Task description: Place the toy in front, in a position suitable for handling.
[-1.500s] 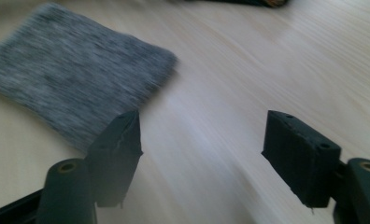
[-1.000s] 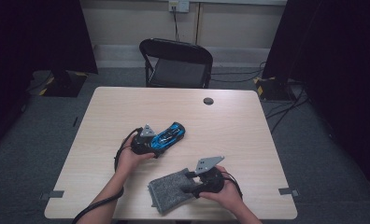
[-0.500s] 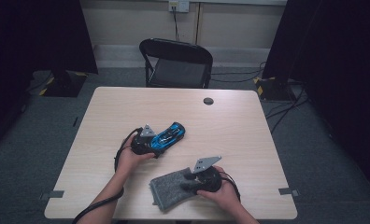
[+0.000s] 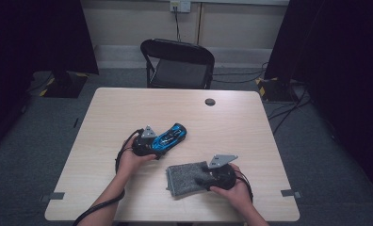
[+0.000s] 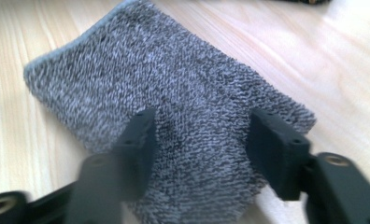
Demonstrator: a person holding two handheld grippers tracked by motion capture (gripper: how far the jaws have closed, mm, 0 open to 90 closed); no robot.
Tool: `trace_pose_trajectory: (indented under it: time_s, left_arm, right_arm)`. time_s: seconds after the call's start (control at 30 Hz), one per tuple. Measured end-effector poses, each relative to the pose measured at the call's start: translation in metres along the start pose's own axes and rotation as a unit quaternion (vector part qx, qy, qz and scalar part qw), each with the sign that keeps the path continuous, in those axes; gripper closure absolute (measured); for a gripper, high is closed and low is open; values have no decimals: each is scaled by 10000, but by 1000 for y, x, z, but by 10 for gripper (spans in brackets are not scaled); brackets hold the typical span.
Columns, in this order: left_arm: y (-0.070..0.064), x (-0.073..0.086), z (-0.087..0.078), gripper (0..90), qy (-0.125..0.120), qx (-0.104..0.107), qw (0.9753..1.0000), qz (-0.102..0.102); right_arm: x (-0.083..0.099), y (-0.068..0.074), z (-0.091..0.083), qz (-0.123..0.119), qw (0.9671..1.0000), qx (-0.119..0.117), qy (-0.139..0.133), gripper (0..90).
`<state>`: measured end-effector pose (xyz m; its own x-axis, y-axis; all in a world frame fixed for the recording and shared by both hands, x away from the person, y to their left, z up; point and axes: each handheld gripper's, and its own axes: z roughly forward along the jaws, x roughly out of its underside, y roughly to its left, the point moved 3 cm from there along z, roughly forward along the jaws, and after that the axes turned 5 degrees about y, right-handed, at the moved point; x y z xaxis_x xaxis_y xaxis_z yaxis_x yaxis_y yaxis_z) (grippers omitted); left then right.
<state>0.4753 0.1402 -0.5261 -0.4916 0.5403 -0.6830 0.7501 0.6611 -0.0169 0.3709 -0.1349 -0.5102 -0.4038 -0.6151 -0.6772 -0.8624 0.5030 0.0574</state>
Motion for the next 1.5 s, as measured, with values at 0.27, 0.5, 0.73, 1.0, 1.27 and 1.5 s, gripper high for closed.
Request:
trace_pose_trajectory:
  time_s: [0.27,0.5,0.73,1.0,1.27,1.5]
  left_arm:
    - [0,0,0,256,4,-2,10000,-8]
    - [0,0,0,255,2,5,10000,-15]
    - [0,0,0,255,3,-1,10000,-13]
    - [0,0,0,255,12,-11,10000,-12]
    - [0,0,0,255,12,-15,10000,-8]
    - [0,0,0,255,3,-8,10000,-23]
  right_arm:
    - [1,3,7,-261,9995,-170,66,225]
    - [-2,7,10,-164,9994,63,295,268]
    - [-4,6,9,-55,9993,170,326,440]
    - [-5,4,7,119,9989,253,375,633]
    - [-6,4,6,319,9987,196,344,722]
    - [-9,-3,-2,628,9975,66,307,757]
